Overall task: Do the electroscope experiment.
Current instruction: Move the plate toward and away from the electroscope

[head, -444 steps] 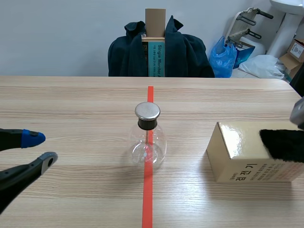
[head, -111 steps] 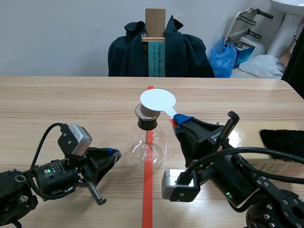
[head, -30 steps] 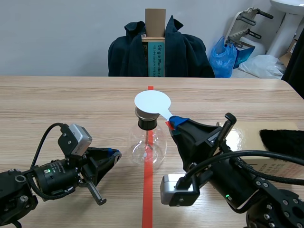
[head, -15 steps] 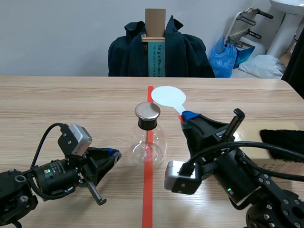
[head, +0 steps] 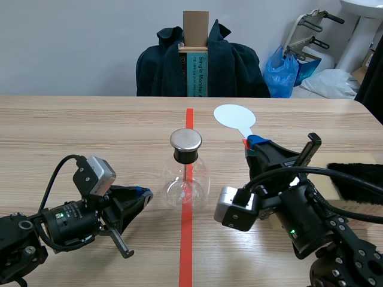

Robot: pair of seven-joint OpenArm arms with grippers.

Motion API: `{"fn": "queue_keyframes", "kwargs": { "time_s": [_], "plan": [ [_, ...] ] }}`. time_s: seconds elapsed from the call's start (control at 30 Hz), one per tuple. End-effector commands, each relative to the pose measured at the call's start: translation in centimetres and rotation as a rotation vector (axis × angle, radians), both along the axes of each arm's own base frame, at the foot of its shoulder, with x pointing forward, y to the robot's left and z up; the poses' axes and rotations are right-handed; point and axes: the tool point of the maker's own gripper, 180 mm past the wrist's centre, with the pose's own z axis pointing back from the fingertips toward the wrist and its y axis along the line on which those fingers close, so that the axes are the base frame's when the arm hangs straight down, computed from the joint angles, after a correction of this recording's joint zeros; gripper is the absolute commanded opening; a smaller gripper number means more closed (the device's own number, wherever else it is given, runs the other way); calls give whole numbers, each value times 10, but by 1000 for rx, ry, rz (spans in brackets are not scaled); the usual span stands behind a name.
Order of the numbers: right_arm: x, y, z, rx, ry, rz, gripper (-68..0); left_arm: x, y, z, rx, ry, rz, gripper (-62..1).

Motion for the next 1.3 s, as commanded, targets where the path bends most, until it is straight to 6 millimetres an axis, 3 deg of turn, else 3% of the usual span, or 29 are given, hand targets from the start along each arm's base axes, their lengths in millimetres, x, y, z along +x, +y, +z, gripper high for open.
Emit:
{"fn": "queue_keyframes", "kwargs": {
  "time_s": [0.0,0.67,0.97,1.27],
  "plan": [
    [4,0,10,2,-37,10,-667,6,-4,10,-27,-28,5,-577],
    [-28,45,12,-25,-72,319,-667,6,-4,10,-27,-28,5,-577],
    [-29,46,12,-25,-73,325,-667,6,-4,10,-27,-28,5,-577],
    [-16,31,12,-15,-61,216,-667,6,-4,10,-27,-28,5,-577]
  ]
}}
